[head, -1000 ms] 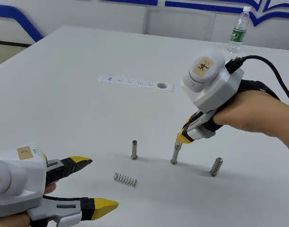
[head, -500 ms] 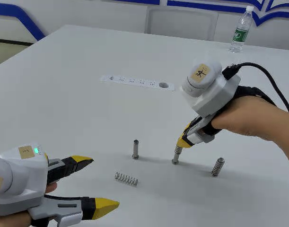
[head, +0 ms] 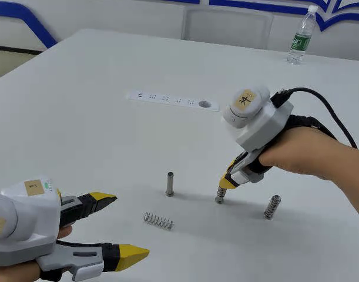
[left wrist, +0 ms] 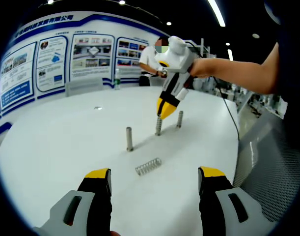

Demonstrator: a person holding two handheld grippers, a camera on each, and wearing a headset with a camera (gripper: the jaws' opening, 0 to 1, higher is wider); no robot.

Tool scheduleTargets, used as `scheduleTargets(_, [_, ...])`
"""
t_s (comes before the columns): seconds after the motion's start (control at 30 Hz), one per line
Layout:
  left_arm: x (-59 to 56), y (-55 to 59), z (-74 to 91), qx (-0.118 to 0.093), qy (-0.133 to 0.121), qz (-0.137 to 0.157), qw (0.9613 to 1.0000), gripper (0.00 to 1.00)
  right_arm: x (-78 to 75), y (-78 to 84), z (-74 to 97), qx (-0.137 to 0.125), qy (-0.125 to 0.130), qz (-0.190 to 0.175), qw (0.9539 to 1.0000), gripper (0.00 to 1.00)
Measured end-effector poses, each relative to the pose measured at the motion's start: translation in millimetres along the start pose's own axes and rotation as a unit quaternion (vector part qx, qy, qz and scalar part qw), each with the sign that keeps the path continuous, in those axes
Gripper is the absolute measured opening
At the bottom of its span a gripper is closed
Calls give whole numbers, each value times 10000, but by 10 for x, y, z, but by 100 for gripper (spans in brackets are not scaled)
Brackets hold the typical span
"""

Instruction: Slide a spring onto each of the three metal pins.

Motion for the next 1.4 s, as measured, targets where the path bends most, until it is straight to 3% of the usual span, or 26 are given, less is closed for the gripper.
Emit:
scheduleTargets(0.53, [9,2,-8,25,-5,3,10000,73,-35,88,-117,60,-55,-30,10000,13])
scheduleTargets(1.13, [-30,-26,-16,19,47,-54,10000,73,2,162,36,-40,83,-2,10000,15])
scheduleTargets(1.4, [-40,-28,-11,12,62,-54,10000,73,131,240,45,-45,53,-23,10000,15])
Point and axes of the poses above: the centre of the closed fingertips' face, and the gripper's own axes: z roughly backward along the fingers, x roughly to its left, y roughly out of its underside, the point moved 5 cm from there along z, roughly backward along the fingers, and after that the axes turned 5 degrees about -x, right-handed, at the moved point
